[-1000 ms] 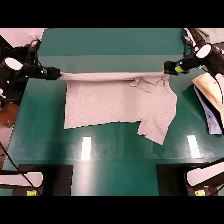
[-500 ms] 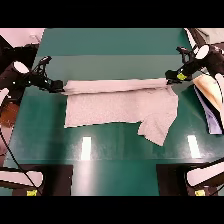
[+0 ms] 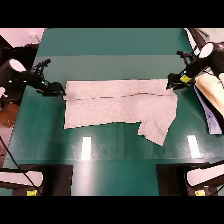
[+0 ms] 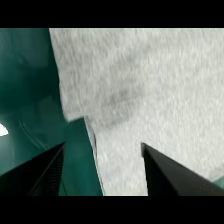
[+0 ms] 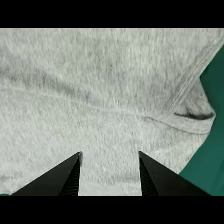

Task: Fold the shirts.

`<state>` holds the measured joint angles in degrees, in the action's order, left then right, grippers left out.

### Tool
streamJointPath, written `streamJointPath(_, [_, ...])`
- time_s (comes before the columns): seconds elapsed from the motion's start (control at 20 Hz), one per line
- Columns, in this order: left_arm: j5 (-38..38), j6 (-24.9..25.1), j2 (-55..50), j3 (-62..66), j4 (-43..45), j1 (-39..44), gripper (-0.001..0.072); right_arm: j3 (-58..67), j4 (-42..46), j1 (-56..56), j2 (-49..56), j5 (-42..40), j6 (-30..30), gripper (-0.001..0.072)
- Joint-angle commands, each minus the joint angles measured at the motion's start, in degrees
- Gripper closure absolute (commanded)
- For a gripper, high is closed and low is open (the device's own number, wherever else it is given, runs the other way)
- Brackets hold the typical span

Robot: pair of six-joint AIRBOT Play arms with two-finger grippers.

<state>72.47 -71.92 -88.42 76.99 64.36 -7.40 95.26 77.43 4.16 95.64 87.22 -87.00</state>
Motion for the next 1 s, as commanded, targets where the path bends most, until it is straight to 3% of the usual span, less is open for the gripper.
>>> streamJointPath(0.0, [6.1, -0.3, 4.4, -3.1, -0.3, -2.9, 0.0154, 0.0, -6.7, 1.8, -3.5, 4.9, 2.7, 0.0299])
streamJointPath(0.1, [5.6, -0.1, 8.4, -10.5, -3.2, -4.7, 0.0154, 0.0, -10.6, 3.0, -5.9, 5.4, 3.7, 0.0300])
streamJointPath(0.4, [1.3, 1.9, 12.4, -31.5, -10.7, -5.2, 0.0154, 0.0, -11.5, 3.1, -9.8, 5.3, 4.2, 0.0300])
streamJointPath(0.8, [-0.7, 1.3, 12.4, -34.8, -12.5, -5.1, 0.0157, 0.0, -11.5, 3.1, -10.0, 5.9, 4.2, 0.0303])
streamJointPath(0.85, [-1.3, 1.4, 12.4, -34.8, -12.7, -5.1, 0.0306, 0.0, -11.5, 3.1, -10.0, 6.1, 4.2, 0.0303])
streamJointPath(0.9, [-1.6, 1.4, 12.4, -34.8, -13.3, -5.1, 0.0500, 0.0, -11.5, 3.1, -10.0, 6.7, 4.2, 0.0303])
streamJointPath(0.95, [-2.0, 1.5, 12.4, -34.7, -13.9, -5.1, 0.0585, 0.0, -11.5, 3.1, -10.0, 7.9, 4.2, 0.0303])
